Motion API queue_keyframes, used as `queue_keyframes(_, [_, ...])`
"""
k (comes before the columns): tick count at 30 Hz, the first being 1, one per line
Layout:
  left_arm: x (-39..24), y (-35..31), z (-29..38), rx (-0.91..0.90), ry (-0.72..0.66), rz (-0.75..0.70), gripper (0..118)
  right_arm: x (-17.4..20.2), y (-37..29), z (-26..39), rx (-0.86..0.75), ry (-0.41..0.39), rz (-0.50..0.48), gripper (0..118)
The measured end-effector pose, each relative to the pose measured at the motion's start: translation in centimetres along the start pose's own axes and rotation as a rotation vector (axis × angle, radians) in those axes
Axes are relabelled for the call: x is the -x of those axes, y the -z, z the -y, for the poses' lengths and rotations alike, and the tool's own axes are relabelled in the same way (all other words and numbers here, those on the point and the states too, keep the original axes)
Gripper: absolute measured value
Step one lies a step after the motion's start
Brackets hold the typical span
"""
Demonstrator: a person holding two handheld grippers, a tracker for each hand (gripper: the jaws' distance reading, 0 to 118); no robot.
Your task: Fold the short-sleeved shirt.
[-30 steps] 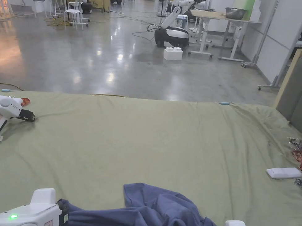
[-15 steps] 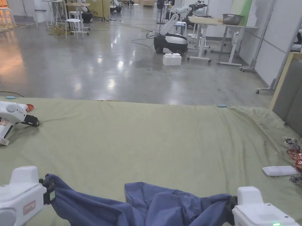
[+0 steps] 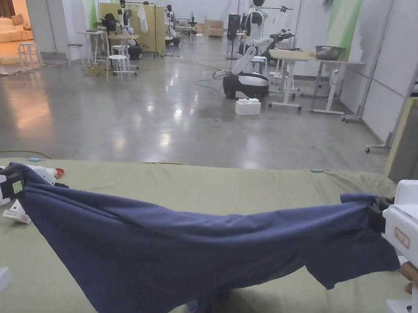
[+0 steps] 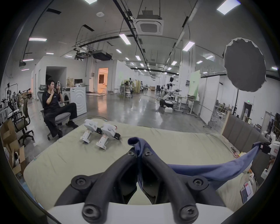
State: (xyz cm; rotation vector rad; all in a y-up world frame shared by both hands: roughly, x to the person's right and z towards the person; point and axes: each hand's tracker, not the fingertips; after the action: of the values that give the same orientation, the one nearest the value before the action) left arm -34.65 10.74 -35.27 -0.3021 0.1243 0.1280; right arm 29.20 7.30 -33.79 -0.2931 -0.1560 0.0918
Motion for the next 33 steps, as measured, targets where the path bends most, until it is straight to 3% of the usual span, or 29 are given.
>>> queue_keyframes(19, [-1.5,6.0,-8.9,-0.047,-0.064,-0.031,1,2.7,6.9,-14.2,-0.118,-0.015,0.037,5])
queue_keyframes(23, [-1.9,6.0,-6.8,-0.043,-0.027,-0.033,1,2.5,6.2,-12.5,-0.108,-0.008,0.028,5])
queue_keyframes(24, [-1.8,5.9,-5.8,-0.031,-0.024,-0.026,1,2.6,7.3,-12.9,-0.107,-0.05,-0.014,5])
queue_keyframes(27, [-1.4,5.5,-1.8,-0.001,-0.057,-0.011,1,2.7,7.1,-11.2,-0.084,-0.066,-0.016,5])
queue_keyframes(31, [-0.4,4.6,5.1,0.074,-0.072,-0.001,1,4.5,2.6,-3.9,-0.093,-0.092,-0.044,5])
queue_keyframes(33, [0.3,3.8,8.6,0.115,-0.093,-0.002,1,3.0,3.7,0.0,0.038,-0.057,-0.013,5])
